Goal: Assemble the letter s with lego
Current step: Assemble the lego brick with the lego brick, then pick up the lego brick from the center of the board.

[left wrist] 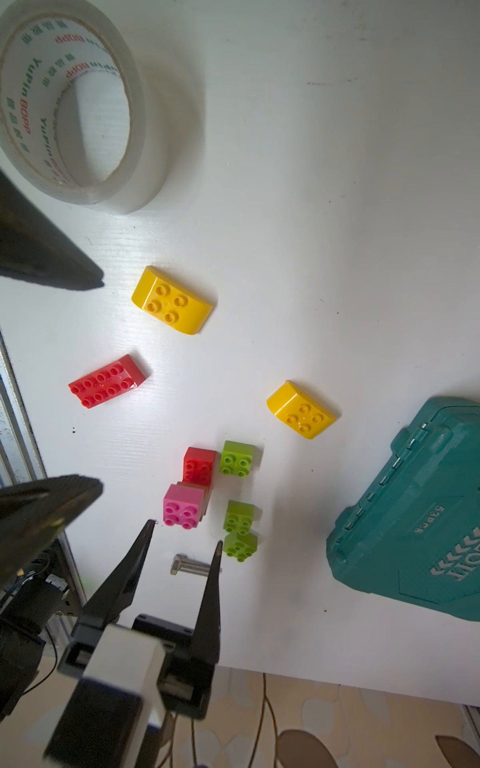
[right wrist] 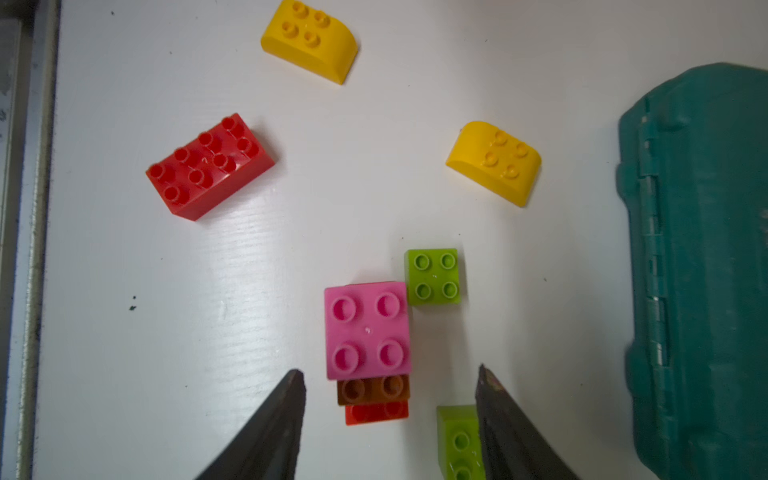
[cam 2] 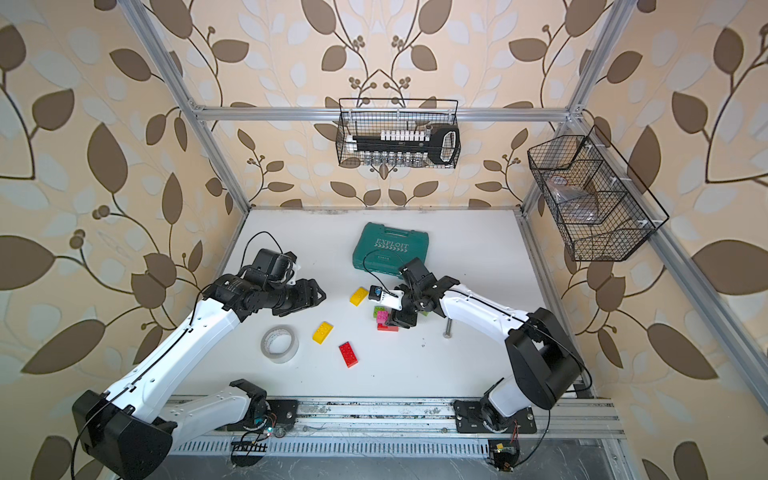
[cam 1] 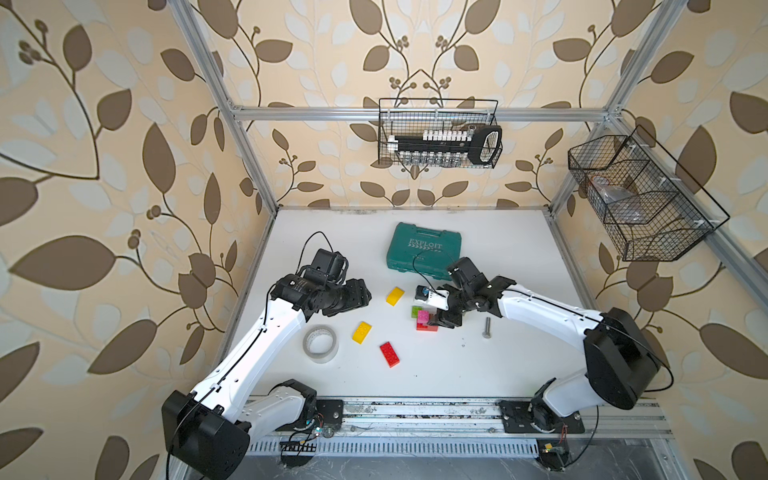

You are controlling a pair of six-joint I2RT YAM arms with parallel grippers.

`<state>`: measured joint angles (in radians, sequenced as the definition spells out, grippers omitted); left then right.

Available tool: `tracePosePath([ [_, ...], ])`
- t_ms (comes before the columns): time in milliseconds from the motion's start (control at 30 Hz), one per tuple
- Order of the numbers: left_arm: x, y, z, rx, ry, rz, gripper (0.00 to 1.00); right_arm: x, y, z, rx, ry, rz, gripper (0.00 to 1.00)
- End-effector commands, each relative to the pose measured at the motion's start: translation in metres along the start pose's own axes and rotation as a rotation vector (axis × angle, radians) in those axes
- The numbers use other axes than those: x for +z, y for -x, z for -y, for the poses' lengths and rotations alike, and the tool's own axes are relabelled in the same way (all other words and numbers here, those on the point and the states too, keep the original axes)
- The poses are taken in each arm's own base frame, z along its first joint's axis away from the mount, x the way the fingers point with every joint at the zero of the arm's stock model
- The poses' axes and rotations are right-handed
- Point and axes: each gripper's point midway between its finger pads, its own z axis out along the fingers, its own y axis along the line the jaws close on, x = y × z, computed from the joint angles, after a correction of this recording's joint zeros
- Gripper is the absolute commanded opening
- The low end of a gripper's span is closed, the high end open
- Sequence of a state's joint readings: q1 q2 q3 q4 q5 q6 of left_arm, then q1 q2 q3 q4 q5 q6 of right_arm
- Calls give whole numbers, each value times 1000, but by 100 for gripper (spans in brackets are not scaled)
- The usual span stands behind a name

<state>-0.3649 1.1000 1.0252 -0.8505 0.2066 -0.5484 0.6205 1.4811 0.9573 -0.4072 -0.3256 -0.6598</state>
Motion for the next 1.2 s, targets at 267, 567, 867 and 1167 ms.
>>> tracePosePath([
  [267,-10,5,7,14,-25,7,73,-75,4,53,380,-311,66,56],
  [567,13,-18,2,-30,-14,-42,68,-147,-53,96,851,-773,85,50],
  [867,60,-57,14,53,77,-137,68,-168,-74,79,921,-838,144,42],
  [1167,99,-17,12,345,328,-222,72,-158,-77,59,938,-743,153,41],
])
